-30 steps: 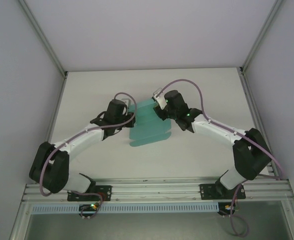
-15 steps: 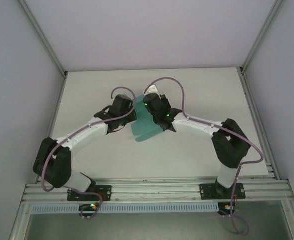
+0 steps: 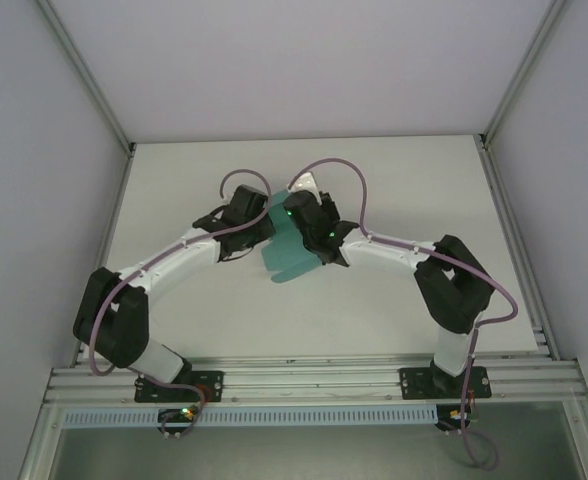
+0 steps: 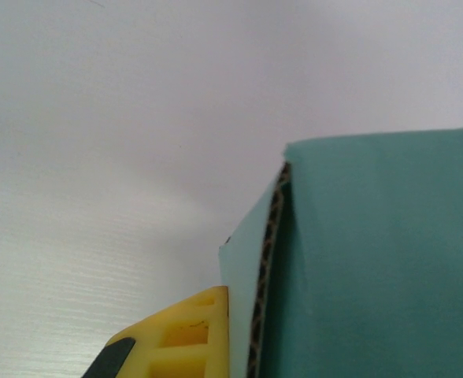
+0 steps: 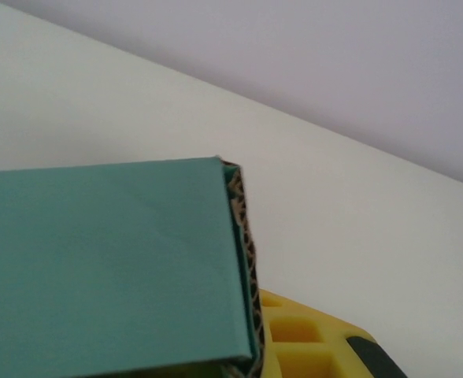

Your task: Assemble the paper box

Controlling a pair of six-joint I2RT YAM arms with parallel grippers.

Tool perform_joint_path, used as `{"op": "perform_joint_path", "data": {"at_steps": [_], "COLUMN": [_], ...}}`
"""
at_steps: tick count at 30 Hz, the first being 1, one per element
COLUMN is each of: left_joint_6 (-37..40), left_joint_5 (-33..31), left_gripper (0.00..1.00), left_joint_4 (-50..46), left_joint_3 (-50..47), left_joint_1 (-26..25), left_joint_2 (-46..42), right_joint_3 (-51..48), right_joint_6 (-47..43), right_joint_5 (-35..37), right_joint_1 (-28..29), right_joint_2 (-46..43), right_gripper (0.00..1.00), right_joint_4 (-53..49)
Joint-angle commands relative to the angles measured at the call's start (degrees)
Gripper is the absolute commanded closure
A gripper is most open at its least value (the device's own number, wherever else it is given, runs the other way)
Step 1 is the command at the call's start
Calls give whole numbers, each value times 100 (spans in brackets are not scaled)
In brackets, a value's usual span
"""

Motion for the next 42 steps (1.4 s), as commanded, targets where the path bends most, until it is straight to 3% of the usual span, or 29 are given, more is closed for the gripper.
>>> {"op": "perform_joint_path", "data": {"at_steps": [1,3,5,11,17,20,27,31,34,42], "left_joint_6": [-74,41,143,260,379,669,984,1142,1189,1309], "left_joint_5": [-441,-114,117,147,275,334,537,547,541,697], "left_gripper": [100,100,100,100,100,100,100,100,100,100], "left_joint_4": [-589,-329,-146,-207,-41,-147,-242,-249,-255,-146], "left_joint_3": [-218,-206,-170,20,-4,118,273,246,243,199], "left_joint_1": [289,279,260,134,131,143,143,147,147,117], "left_joint_2": [-290,-233,-154,40,92,161,205,194,178,117], "right_joint_3": [-730,-1196,-1513,-1579,-1834,-2032,-2004,-2109,-1952,-1002], "right_joint_6": [-277,-628,-889,-1156,-1088,-952,-877,-138,-277,-1085], "right_joint_5": [-289,-1373,-2110,-3520,-4473,-4824,-4429,-6180,-7057,-7832], "right_joint_1": [-1015,-1045,-1085,-1216,-1272,-1307,-1519,-2430,-2818,-2934], "right_joint_2": [-592,-920,-1189,-1546,-1960,-2298,-2599,-3007,-3035,-1897], "right_gripper": [89,85,70,30,2,0,0,0,0,2], "right_joint_4": [385,1037,1371,748,441,483,167,323,5,-952]}}
